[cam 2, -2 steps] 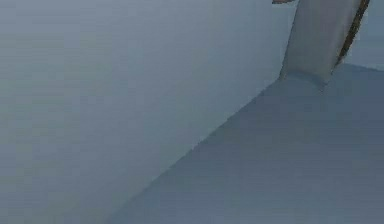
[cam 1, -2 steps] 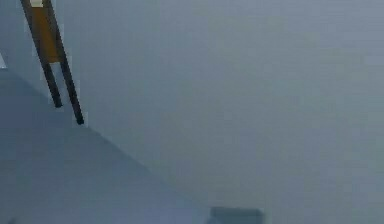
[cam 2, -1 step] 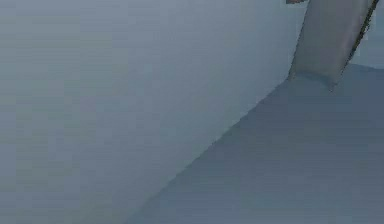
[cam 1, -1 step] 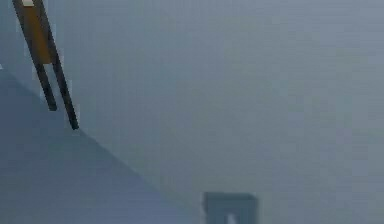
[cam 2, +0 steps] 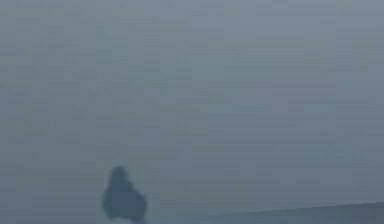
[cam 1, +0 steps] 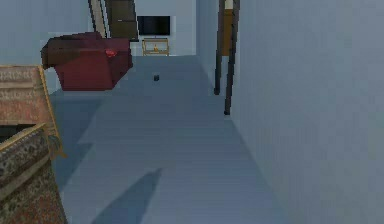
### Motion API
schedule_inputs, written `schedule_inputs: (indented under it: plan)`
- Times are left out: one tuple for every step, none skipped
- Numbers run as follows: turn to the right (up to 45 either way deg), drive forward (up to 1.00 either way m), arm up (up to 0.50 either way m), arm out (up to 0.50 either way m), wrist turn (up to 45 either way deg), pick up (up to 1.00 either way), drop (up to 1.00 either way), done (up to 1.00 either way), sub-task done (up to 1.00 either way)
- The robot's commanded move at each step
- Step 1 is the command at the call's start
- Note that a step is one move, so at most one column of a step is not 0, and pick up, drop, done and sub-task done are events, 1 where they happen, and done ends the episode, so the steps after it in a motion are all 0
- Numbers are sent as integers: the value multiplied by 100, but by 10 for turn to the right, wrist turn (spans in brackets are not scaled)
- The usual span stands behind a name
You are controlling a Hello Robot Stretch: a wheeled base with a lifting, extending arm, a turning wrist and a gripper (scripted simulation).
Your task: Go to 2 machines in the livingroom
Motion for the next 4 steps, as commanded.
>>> schedule_inputs:
  plan:
    - [-30, 0, 0, 0, 0, 0, 0, 0, 0]
    - [120, 0, 0, 0, 0, 0, 0, 0, 0]
    - [0, 100, 0, 0, 0, 0, 0, 0, 0]
    - [30, 0, 0, 0, 0, 0, 0, 0, 0]
